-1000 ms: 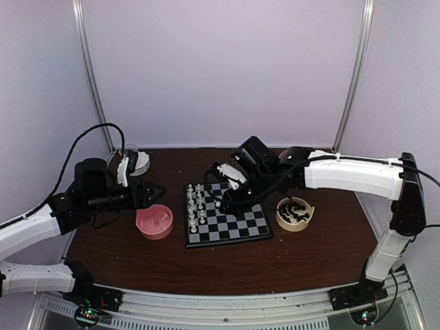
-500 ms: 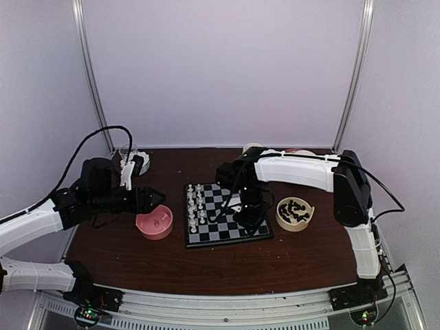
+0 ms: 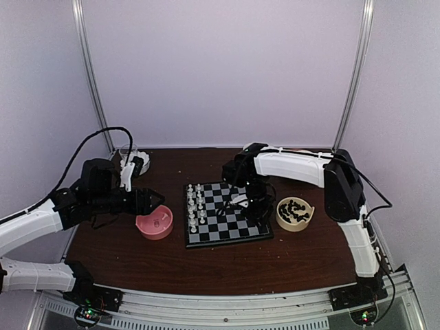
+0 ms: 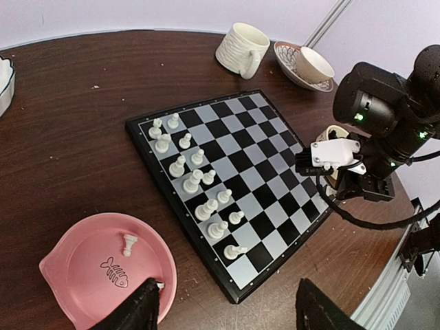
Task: Set up the chess pieces on the board
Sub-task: Place the rook in the storage box.
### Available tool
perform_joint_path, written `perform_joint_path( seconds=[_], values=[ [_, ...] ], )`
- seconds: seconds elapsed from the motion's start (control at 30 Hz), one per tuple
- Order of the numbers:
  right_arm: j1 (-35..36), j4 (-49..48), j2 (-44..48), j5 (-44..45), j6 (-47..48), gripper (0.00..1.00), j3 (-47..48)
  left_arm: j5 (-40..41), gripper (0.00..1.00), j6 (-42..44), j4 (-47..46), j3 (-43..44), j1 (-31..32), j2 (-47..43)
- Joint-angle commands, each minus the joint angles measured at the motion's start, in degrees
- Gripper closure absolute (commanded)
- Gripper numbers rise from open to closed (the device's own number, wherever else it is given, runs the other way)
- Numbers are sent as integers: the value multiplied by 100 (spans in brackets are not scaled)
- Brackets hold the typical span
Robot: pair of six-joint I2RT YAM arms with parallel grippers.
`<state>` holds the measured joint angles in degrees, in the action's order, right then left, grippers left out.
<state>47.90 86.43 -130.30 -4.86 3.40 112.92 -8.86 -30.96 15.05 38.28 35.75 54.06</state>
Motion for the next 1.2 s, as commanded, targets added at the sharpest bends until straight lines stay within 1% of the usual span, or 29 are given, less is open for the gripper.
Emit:
perform_joint_path(
  seconds=[0.0, 0.13, 0.33, 0.5, 0.57, 0.67, 0.73, 0.8, 0.97, 1.07, 1.17],
  values=[
    [-43, 151, -118, 112, 97, 87, 265, 75, 32, 100, -65, 114, 2, -80],
    [-53, 176, -227, 108, 113, 86, 380, 53, 32, 90, -81, 94, 2, -68],
    [-52, 144, -209, 102, 133, 74, 431, 38, 32, 90, -71, 85, 2, -79],
    [-59, 105, -164, 100, 133, 73, 463, 31, 32, 82, -77, 85, 2, -63],
    [-61, -48, 23, 32, 118, 72, 379, 14, 31, 81, -107, 69, 2, -51],
    [-59, -553, 512, -114, 128, 62, 1, -34, 31, 131, -145, 63, 2, -3],
    [-60, -1013, 919, -155, 89, 60, -417, -85, 31, 266, -96, 139, 2, 67],
    [-61, -1601, 1350, -111, -14, 57, -953, 9, 31, 439, 198, 396, 2, 153],
    [-61, -3150, 2260, -106, -304, 55, -2351, 177, 31, 672, 896, 1047, 2, 355],
    [-61, -3812, 2574, -181, -476, 55, -3009, 215, 31, 610, 967, 1168, 2, 393],
    [-60, -4247, 2802, -267, -650, 54, -3324, 354, 30, 558, 929, 1242, 3, 457]
  ],
)
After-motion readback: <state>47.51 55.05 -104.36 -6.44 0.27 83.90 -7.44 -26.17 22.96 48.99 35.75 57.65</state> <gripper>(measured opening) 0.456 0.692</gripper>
